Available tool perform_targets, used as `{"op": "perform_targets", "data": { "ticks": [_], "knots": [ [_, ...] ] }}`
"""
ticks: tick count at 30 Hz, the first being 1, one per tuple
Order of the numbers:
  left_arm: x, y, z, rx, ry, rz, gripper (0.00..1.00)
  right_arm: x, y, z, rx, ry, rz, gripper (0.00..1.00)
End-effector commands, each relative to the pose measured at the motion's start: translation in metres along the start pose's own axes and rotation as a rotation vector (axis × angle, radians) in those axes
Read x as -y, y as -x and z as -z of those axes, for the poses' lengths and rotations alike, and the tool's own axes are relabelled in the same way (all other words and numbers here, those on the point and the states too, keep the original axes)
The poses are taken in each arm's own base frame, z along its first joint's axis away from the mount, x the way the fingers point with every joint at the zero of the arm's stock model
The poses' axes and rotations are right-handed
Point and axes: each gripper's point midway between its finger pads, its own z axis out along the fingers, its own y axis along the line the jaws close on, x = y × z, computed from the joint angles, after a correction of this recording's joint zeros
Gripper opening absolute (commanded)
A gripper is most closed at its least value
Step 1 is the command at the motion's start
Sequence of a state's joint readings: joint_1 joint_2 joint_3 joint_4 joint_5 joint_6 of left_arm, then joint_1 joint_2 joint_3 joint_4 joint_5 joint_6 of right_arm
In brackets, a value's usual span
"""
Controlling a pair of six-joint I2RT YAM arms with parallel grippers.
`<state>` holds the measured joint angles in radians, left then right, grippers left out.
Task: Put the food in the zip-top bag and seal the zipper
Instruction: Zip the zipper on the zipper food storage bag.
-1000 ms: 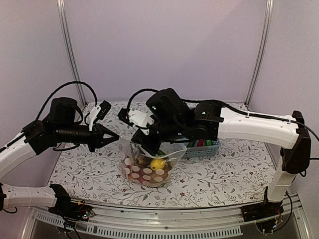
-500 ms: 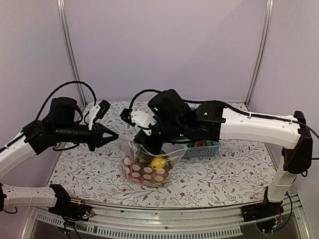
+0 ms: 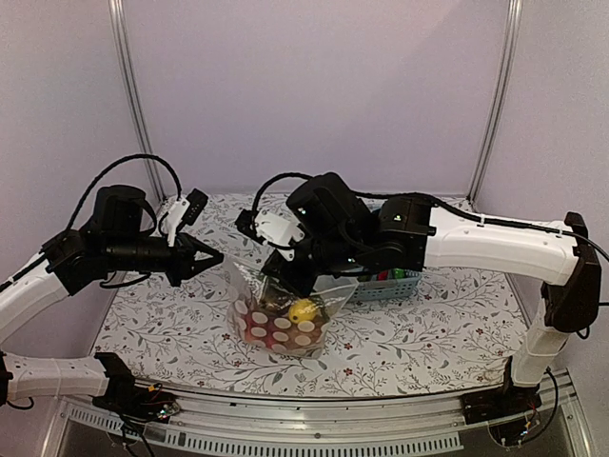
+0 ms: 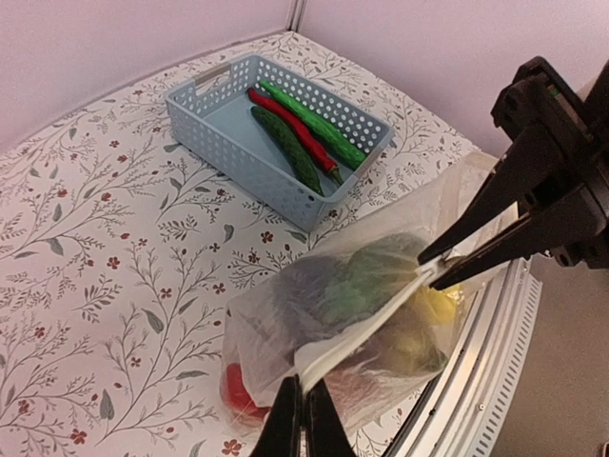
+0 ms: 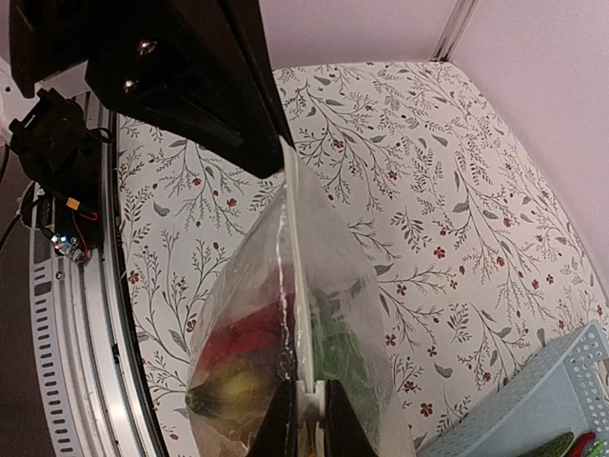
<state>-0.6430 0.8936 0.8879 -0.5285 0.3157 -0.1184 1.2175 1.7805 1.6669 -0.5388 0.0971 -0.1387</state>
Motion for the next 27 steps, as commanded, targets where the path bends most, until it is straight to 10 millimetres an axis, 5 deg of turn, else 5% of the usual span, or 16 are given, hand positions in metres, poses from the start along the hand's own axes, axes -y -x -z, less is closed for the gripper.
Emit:
{"op": "perform_targets", "data": {
  "ticks": [1, 27],
  "knots": [
    [-0.024, 0.013, 0.010, 0.065, 0.119, 0.016, 0.00, 0.007, -0.033, 0.016, -0.123, -0.030, -0.007, 0.00],
    [-0.039, 0.010, 0.011, 0.052, 0.193, 0.044, 0.00, 0.006, -0.045, 0.018, -0.153, -0.030, -0.027, 0.00]
  ]
}}
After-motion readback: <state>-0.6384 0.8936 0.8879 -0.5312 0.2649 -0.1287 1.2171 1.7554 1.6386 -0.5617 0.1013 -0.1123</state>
